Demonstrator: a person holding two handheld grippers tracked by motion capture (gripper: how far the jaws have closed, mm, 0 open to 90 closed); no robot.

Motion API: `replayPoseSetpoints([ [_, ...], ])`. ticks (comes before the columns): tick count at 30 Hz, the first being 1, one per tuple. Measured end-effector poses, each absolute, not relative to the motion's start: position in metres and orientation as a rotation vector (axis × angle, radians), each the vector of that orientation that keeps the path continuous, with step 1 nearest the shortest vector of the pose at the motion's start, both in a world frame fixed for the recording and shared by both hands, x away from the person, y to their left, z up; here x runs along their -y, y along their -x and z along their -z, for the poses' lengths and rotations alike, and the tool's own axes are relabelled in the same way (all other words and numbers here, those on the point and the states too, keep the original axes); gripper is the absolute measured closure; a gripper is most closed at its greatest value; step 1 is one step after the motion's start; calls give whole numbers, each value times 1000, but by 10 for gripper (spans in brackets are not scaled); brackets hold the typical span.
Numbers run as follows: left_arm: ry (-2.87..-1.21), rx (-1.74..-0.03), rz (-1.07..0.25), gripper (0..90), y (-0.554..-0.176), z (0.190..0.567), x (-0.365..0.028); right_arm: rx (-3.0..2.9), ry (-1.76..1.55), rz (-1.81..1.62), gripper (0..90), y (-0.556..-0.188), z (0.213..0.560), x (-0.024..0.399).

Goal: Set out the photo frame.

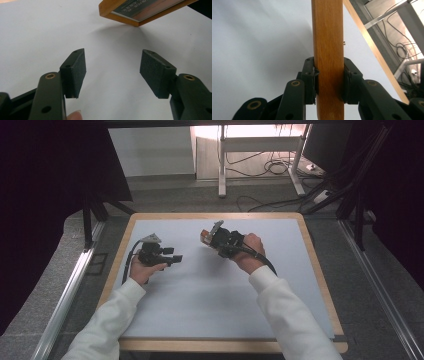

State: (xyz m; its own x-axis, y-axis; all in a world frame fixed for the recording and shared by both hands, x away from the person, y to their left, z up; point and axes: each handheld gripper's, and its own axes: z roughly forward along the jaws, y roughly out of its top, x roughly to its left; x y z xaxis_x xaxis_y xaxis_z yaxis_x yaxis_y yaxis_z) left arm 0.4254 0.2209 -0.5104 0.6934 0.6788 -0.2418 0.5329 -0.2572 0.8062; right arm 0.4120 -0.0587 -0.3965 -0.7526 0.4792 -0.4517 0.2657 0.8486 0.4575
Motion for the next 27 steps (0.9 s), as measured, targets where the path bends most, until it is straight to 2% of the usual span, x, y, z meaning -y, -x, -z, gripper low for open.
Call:
replayPoseSetpoints([
  [15, -1929, -944, -191, 372, -426, 511, -223, -2464, -522, -462, 656, -418, 400, 53],
  [27, -1925, -948, -193, 372, -426, 511, -225, -2498, -432, -411, 699, -423, 398, 48],
])
